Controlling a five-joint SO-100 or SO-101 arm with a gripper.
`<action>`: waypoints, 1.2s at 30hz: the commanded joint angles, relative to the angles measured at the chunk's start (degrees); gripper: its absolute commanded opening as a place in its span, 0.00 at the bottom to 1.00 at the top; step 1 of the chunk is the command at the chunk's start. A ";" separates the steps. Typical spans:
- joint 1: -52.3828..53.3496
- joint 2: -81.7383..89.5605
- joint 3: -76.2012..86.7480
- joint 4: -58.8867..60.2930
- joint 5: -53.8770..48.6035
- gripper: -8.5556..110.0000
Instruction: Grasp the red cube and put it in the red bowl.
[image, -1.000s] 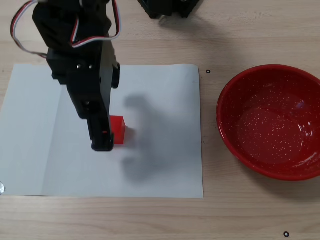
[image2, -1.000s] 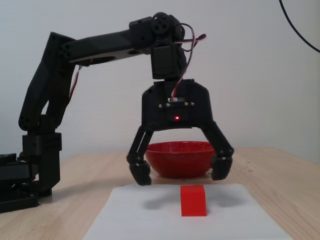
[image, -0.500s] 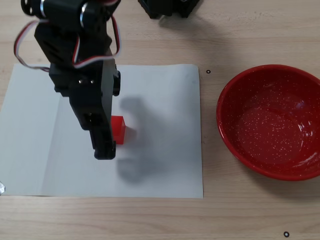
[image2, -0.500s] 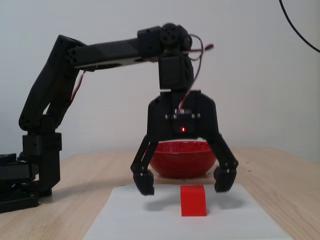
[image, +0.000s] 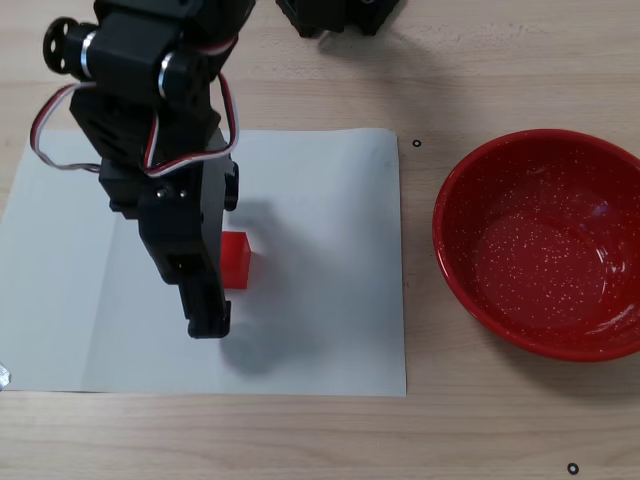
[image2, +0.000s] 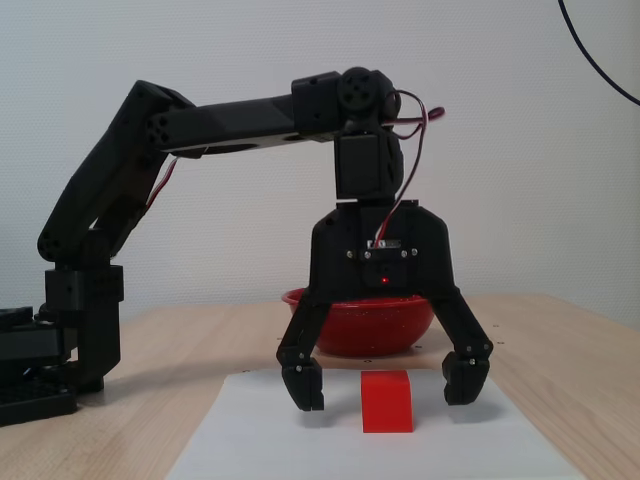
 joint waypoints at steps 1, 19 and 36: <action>1.05 3.87 -6.06 -0.35 0.09 0.57; 1.85 0.62 -9.40 0.70 -0.35 0.55; 1.14 -0.44 -11.51 1.49 1.14 0.24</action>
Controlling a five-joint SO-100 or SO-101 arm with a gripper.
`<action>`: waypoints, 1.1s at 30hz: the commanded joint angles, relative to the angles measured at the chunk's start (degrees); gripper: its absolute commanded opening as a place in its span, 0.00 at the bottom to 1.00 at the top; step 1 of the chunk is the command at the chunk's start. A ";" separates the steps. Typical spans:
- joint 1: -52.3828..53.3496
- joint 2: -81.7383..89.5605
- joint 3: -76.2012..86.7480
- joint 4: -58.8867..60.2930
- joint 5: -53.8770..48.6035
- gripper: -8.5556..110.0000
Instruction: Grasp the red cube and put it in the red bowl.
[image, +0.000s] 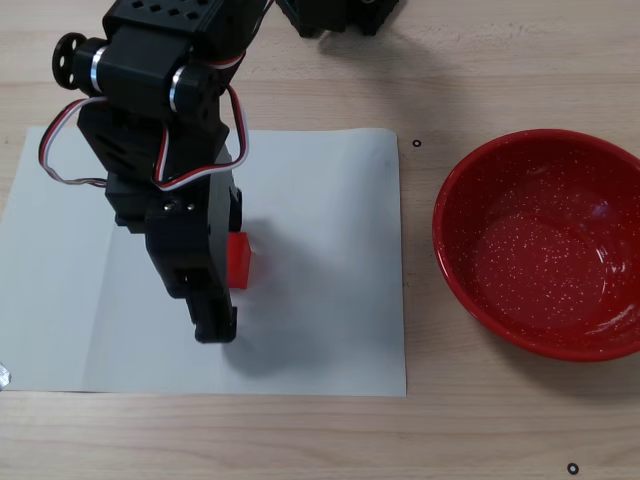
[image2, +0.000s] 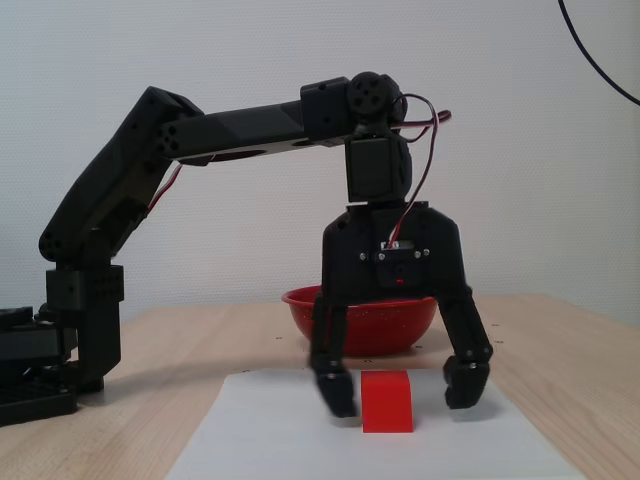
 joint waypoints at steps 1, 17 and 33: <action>-0.26 2.90 -6.68 0.97 0.97 0.17; -1.14 6.94 -12.92 11.34 -0.35 0.07; -0.18 21.80 -9.05 18.19 0.79 0.07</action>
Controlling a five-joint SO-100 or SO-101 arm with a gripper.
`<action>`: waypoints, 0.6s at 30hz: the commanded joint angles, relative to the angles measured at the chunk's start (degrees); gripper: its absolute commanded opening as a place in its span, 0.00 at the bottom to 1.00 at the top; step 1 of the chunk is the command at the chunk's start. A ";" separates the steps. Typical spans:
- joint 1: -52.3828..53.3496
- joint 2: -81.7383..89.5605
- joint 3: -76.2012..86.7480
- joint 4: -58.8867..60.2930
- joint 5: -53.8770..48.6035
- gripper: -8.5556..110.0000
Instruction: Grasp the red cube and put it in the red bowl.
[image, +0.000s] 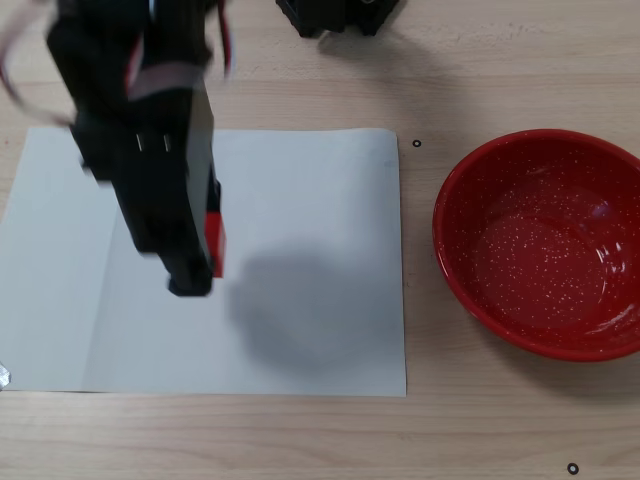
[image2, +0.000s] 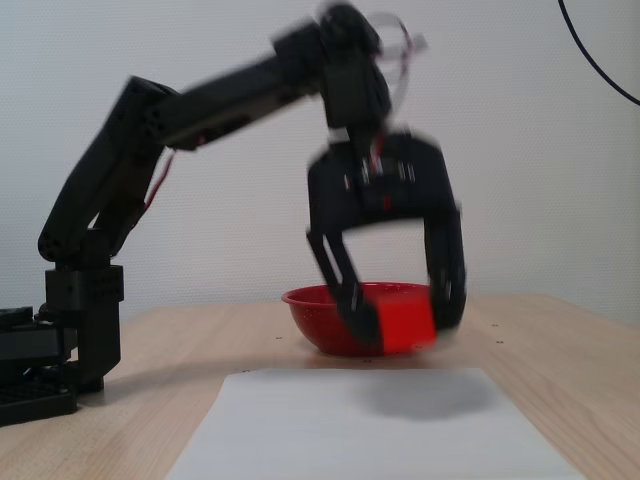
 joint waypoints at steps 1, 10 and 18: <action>0.79 13.71 -1.23 1.41 0.97 0.07; 3.96 23.38 6.94 2.20 0.53 0.07; 10.90 30.67 12.30 2.46 -1.49 0.07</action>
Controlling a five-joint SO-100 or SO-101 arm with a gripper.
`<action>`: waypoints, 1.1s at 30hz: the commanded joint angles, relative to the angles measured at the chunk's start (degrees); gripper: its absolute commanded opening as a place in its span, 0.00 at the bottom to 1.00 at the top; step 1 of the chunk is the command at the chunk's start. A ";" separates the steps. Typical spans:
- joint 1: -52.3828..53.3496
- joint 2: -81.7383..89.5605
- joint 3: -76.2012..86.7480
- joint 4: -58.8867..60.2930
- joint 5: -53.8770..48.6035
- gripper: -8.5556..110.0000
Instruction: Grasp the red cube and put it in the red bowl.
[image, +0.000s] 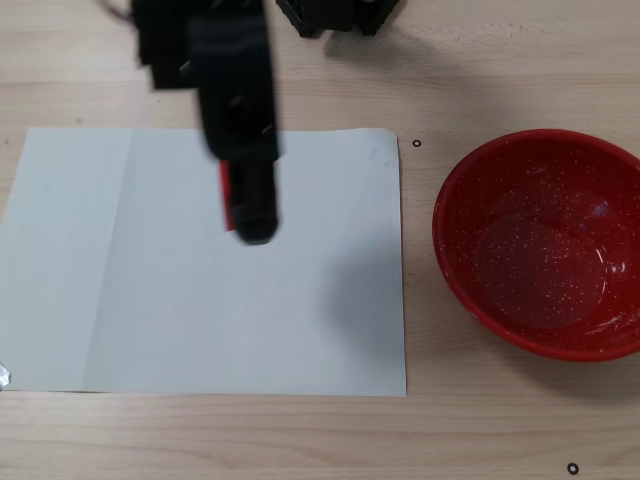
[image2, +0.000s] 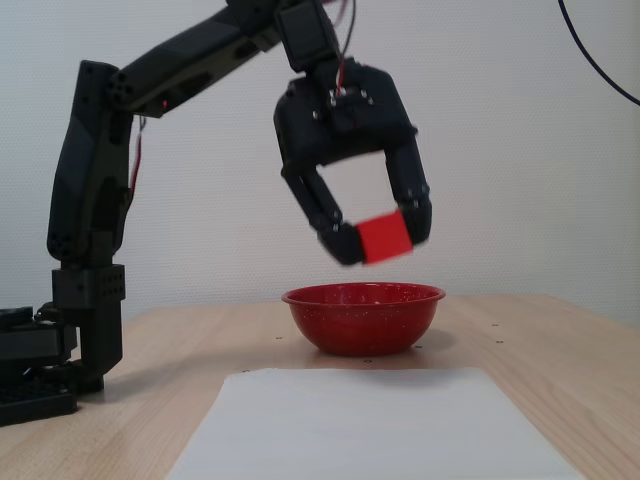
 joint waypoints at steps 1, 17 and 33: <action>2.64 10.63 -1.41 1.41 -1.41 0.07; 22.94 16.52 1.14 1.76 -8.61 0.07; 38.58 11.87 7.38 -10.46 -14.68 0.07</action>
